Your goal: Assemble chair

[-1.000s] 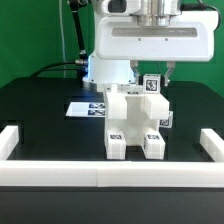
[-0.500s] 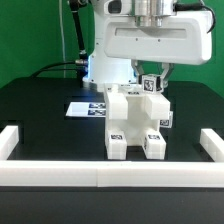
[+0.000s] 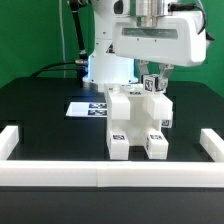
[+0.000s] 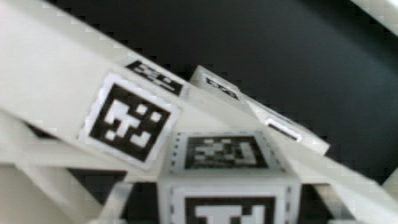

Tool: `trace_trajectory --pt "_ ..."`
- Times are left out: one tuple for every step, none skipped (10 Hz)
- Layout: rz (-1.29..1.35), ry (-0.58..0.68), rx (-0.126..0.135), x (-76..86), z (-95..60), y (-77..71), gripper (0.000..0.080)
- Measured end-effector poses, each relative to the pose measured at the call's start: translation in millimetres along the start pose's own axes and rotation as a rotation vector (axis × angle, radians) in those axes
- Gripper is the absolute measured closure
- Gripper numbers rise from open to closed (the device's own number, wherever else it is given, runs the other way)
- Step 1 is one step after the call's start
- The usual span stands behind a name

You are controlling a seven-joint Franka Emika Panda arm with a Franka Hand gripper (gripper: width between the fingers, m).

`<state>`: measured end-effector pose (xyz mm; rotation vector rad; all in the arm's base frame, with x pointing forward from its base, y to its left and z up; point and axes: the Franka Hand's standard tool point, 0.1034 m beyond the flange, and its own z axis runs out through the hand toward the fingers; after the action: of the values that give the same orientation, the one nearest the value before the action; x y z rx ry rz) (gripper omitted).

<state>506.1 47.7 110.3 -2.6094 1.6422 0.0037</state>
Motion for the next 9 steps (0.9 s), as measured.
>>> trace_trajectory --pt "0.036 -0.001 0.0 -0.1 0.1 0.0 0.0514" --pt "0.128 -0.004 0.002 -1.0 0.2 -0.4 0.0514" --pt "0.153 -0.006 0.003 -1.7 0.2 -0.7 0.0514" --pt "0.15 -0.006 0.003 -1.8 0.3 -0.7 0.0512" --pt "0.142 -0.006 0.003 -1.8 0.3 -0.7 0.0512" --pt "0.109 -0.007 0.002 -2.0 0.3 -0.6 0.0296" --pt "0.096 -0.008 0.001 -2.4 0.0 -1.0 0.019" --pt "0.035 -0.008 -0.001 -2.5 -0.2 -1.2 0.019" --pt "-0.087 -0.006 -0.001 -2.6 -0.7 -2.0 0.0162"
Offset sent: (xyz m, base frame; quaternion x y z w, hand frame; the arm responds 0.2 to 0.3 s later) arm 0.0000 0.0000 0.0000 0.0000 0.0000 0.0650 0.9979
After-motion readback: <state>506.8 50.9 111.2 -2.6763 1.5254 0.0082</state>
